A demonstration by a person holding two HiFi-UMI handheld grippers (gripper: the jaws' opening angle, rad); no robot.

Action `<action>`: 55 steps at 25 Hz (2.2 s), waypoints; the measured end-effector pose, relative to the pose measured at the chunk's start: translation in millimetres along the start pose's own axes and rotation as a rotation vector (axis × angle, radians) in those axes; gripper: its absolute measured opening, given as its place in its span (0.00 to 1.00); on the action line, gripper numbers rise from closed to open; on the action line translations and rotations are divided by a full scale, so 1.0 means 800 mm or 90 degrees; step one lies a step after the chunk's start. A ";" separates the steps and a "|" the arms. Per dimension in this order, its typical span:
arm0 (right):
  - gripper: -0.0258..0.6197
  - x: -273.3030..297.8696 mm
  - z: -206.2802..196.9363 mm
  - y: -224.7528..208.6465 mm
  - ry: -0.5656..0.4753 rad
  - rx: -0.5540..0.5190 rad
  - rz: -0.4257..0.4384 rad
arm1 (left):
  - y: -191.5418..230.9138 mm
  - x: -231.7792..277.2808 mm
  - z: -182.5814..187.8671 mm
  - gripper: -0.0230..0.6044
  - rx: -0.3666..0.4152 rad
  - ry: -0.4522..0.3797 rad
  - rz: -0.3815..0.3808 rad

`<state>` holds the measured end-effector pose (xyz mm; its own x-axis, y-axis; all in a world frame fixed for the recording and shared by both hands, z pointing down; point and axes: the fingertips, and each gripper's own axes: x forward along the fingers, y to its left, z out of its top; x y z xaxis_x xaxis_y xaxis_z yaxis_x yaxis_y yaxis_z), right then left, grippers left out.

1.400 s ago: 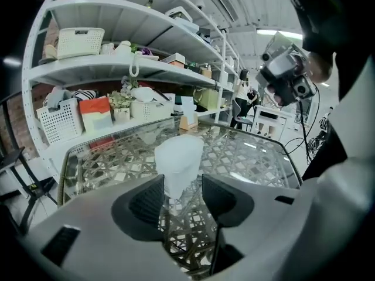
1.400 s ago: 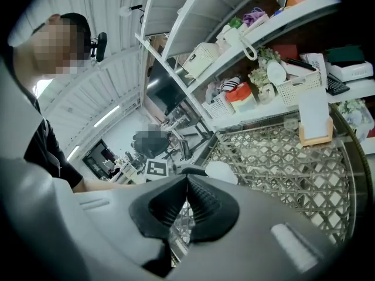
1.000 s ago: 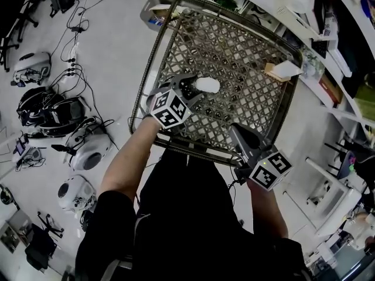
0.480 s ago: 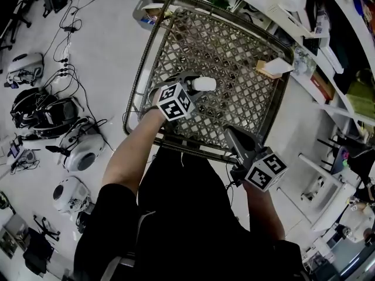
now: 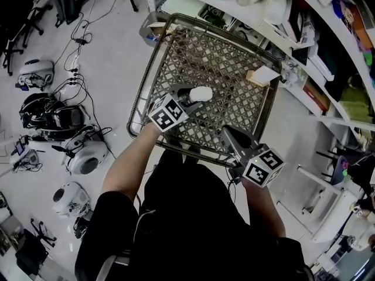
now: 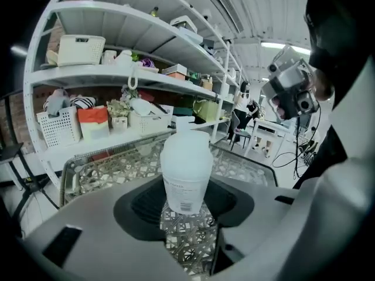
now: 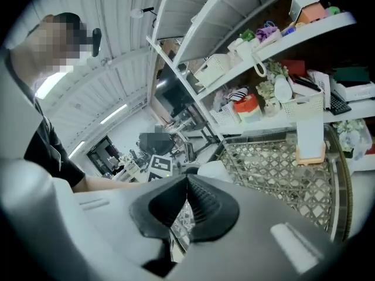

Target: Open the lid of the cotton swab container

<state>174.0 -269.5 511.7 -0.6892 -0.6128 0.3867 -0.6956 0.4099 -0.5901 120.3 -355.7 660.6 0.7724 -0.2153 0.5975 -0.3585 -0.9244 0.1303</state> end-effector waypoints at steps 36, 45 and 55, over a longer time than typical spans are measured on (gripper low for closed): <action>0.43 -0.118 0.021 0.176 -0.029 -0.383 0.298 | -0.278 -0.191 0.167 0.35 0.142 0.025 -0.072; 0.40 -0.095 0.020 0.223 0.001 -0.478 0.319 | -0.270 -0.226 0.161 0.35 0.181 0.044 -0.112; 0.38 -0.074 0.018 0.239 0.014 -0.504 0.313 | -0.257 -0.243 0.149 0.35 0.162 0.049 -0.127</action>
<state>84.7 -164.4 365.4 -0.9410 -0.2386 0.2398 -0.2550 0.9661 -0.0393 106.8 -161.1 423.4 0.7685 -0.0064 0.6398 -0.0543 -0.9970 0.0553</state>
